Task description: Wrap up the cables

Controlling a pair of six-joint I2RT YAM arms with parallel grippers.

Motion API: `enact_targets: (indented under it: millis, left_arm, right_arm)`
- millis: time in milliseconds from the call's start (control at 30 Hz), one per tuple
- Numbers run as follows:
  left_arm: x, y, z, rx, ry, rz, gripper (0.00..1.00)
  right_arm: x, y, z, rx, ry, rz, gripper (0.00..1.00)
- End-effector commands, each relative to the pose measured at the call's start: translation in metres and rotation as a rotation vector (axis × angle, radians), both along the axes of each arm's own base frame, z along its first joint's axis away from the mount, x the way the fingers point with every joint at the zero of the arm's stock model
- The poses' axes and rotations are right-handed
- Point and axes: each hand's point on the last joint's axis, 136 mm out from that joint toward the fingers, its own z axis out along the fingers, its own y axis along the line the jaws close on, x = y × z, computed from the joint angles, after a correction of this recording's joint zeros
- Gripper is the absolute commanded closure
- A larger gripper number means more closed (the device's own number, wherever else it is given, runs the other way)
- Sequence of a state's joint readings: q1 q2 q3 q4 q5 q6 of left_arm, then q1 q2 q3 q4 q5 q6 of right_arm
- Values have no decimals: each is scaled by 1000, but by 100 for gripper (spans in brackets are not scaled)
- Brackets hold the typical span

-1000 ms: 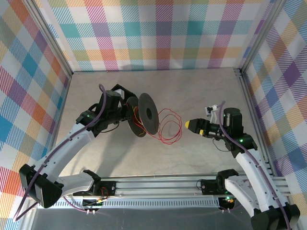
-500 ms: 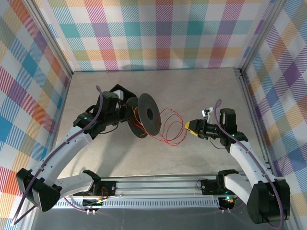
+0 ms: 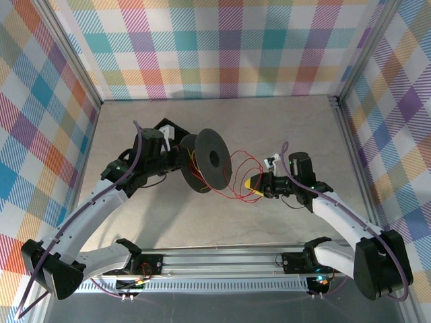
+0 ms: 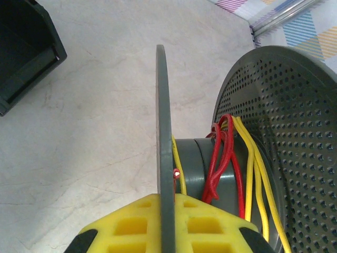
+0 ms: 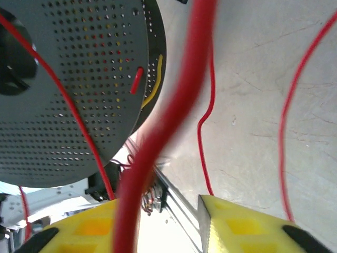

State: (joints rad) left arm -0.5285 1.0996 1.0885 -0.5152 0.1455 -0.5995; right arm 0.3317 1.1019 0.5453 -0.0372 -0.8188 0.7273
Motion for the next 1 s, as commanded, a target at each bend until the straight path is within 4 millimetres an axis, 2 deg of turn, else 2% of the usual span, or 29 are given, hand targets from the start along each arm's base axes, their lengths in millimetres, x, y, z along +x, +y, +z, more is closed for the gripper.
enact_targets:
  millis: [0, 33, 200, 333, 500, 633, 833, 967]
  left_arm:
    - [-1, -13, 40, -127, -109, -42, 100]
    - [-1, -13, 41, -127, -109, -45, 100]
    - [-7, -14, 46, -134, -107, -69, 100]
    - [-11, -10, 54, -161, -112, -75, 100]
    - [-14, -5, 61, -185, -109, -63, 100]
    - [-14, 1, 66, -205, -109, -47, 100]
    - [-12, 24, 65, -192, -111, 48, 100]
    - [-12, 46, 65, -167, -121, 135, 100]
  right_arm:
    - [13, -2, 6, -31, -46, -37, 93]
    - [15, -5, 5, -59, -55, -53, 100]
    - [28, -25, -5, -184, -67, -124, 100]
    - [39, -48, -27, -263, -25, -186, 100]
    - [48, -74, -50, -297, 27, -254, 100]
    - [56, -86, -63, -294, 65, -286, 100]
    - [68, -113, -78, -306, 112, -367, 100]
    - [75, -140, -85, -309, 135, -446, 100]
